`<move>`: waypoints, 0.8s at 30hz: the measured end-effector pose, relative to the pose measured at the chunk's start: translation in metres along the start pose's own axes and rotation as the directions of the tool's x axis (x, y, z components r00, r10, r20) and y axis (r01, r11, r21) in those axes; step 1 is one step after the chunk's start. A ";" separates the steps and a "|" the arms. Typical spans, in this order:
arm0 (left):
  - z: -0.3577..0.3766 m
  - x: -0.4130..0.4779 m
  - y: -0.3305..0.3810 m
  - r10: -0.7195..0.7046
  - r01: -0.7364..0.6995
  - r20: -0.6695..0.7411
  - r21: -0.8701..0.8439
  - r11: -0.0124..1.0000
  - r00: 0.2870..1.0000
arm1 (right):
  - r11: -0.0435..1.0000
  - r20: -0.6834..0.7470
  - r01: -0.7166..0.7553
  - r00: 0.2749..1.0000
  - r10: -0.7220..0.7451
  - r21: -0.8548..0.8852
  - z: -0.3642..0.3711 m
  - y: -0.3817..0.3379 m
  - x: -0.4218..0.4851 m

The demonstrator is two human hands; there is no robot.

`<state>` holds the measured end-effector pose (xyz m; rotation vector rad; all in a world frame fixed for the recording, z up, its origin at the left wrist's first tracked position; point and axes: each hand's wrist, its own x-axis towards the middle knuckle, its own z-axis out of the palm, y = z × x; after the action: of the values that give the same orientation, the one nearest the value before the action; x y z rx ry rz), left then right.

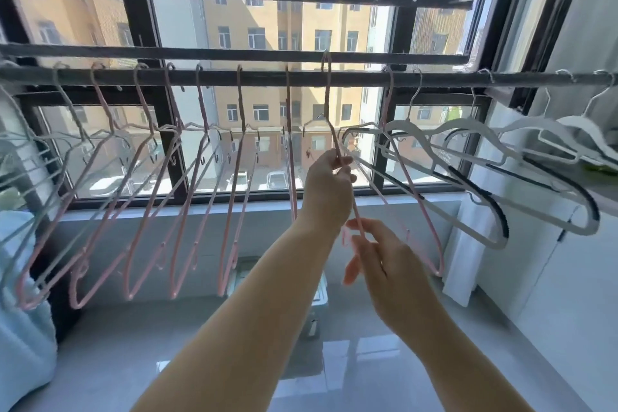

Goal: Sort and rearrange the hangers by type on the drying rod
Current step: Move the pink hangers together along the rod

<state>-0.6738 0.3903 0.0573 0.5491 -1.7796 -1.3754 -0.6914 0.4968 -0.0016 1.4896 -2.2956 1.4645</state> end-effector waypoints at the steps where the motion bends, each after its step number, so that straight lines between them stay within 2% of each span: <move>1: 0.001 0.001 -0.003 -0.017 0.017 0.000 -0.001 1.000 1.000 | 1.000 0.000 -0.005 1.000 0.005 0.006 0.002 0.002 0.001; 8: 0.009 0.000 -0.024 -0.048 0.048 0.003 0.019 0.999 0.999 | 1.000 -0.006 -0.021 1.000 0.021 -0.018 0.013 0.020 -0.008; 10: 0.011 -0.002 -0.026 -0.049 0.048 0.012 0.036 0.998 0.999 | 0.997 -0.032 -0.011 0.999 0.008 -0.075 0.006 0.020 -0.012; 13: 0.012 -0.002 -0.029 -0.025 0.029 -0.034 0.141 0.990 0.999 | 0.965 -0.269 0.066 0.954 -0.135 -0.252 -0.023 0.017 -0.015; 15: 0.013 -0.010 -0.025 0.065 -0.045 -0.067 0.266 0.963 0.996 | 0.952 -0.396 0.033 0.905 -0.159 -0.306 -0.046 0.023 -0.011; 17: 0.019 -0.022 -0.013 0.211 -0.188 -0.042 0.307 0.933 0.977 | 0.975 -0.408 -0.091 0.913 -0.001 -0.204 -0.063 0.032 -0.001; 19: 0.030 -0.030 -0.003 0.272 -0.275 0.051 0.280 0.920 0.961 | 0.966 -0.267 -0.258 0.932 0.246 -0.011 -0.065 0.044 0.008; 21: 0.041 -0.030 0.005 0.185 -0.228 0.186 0.244 0.942 0.965 | 0.927 -0.112 -0.341 0.926 0.360 0.154 -0.056 0.055 0.012; 24: 0.053 -0.022 0.007 -0.077 -0.014 0.318 0.275 0.961 0.945 | 0.924 -0.103 -0.272 0.946 0.308 0.269 -0.039 0.055 0.012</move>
<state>-0.7023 0.4401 0.0524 0.5184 -2.2622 -1.3060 -0.7539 0.5216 -0.0119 1.0718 -2.3946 1.9351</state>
